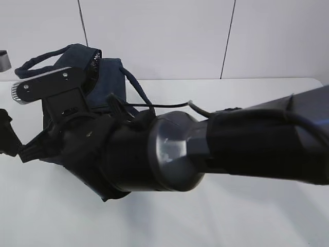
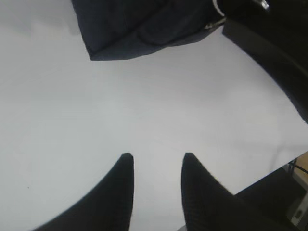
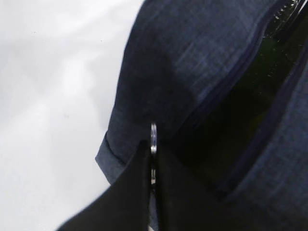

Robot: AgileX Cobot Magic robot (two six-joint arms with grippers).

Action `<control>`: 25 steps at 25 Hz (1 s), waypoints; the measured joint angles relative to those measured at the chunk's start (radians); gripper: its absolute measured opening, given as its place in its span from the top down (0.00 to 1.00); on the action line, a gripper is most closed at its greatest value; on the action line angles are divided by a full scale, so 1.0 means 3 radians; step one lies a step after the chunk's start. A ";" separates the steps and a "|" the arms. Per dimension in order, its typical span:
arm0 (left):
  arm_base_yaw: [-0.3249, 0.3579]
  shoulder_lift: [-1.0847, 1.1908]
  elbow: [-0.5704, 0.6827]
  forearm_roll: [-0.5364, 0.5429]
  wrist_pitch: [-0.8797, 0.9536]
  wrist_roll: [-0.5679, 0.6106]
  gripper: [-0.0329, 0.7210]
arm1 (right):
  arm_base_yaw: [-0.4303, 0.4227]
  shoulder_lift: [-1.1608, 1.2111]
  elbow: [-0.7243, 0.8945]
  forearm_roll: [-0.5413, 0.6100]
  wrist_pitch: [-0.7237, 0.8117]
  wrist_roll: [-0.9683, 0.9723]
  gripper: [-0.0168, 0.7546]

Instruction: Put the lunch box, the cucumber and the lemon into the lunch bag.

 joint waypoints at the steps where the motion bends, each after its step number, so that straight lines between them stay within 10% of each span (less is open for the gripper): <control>1: -0.0041 0.0000 0.0047 -0.0006 -0.0091 0.0047 0.64 | 0.0000 -0.0015 0.0000 0.0000 -0.0016 -0.0005 1.00; 25: -0.0177 -0.0020 0.0552 -0.0178 -0.1136 0.0272 0.67 | 0.0000 -0.0138 0.0072 -0.0024 -0.0147 -0.0177 1.00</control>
